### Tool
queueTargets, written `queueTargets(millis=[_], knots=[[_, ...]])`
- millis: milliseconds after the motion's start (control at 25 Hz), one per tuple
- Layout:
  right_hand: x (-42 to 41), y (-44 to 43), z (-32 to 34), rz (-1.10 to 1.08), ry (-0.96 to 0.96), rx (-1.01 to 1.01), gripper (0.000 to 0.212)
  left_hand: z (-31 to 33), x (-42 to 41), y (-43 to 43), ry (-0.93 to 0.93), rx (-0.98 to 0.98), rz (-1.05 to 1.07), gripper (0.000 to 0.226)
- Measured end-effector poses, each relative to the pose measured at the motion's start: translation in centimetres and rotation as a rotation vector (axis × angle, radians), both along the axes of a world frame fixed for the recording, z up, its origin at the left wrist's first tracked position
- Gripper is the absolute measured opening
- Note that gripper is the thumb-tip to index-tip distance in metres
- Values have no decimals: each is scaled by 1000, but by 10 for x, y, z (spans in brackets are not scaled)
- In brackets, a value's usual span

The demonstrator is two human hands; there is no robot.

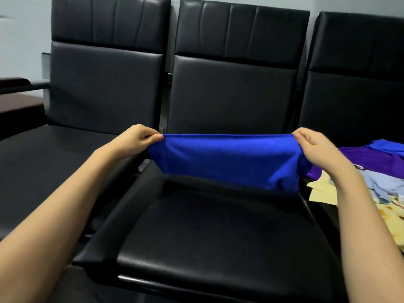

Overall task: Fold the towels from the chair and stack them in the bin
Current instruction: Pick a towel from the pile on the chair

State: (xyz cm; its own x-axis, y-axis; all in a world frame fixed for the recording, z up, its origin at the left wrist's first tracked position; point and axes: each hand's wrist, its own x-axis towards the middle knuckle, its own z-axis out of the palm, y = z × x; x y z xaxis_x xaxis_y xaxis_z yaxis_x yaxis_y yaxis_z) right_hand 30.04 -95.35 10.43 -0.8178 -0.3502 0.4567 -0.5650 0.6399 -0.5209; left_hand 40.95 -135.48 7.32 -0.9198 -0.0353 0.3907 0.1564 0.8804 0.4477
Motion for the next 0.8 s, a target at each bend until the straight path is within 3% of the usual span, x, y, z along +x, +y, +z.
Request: queueTargets(millis=[80,200,320,400,480,560,600,640,680,800], knots=[[4,-2,3,-8,-19,0,30,4,-2,0,-37,21,2,23],[-1,-2,-6,31,-234,184,23,7,-8,6,-43,127,50,14],[-8,-2,-13,47,-370,347,14,4,-16,7,-65,27,188,19],[-12,-7,-13,-162,-129,382,15,1,-22,10,26,62,369,21],[-9,-16,-16,-396,228,193,21,1,-25,19,319,252,485,22],[-3,-22,-19,-413,418,-38,24,-1,-27,19,539,306,366,19],[-3,-21,-20,-377,442,-79,25,-3,-28,14,513,287,273,15],[-4,-20,-21,-346,397,-55,25,-5,-27,7,372,265,175,10],[-7,-15,-23,-325,277,60,24,-8,-23,1,115,238,74,8],[-10,-1,-30,-123,-390,630,23,-10,-14,1,-776,-74,-22,34]])
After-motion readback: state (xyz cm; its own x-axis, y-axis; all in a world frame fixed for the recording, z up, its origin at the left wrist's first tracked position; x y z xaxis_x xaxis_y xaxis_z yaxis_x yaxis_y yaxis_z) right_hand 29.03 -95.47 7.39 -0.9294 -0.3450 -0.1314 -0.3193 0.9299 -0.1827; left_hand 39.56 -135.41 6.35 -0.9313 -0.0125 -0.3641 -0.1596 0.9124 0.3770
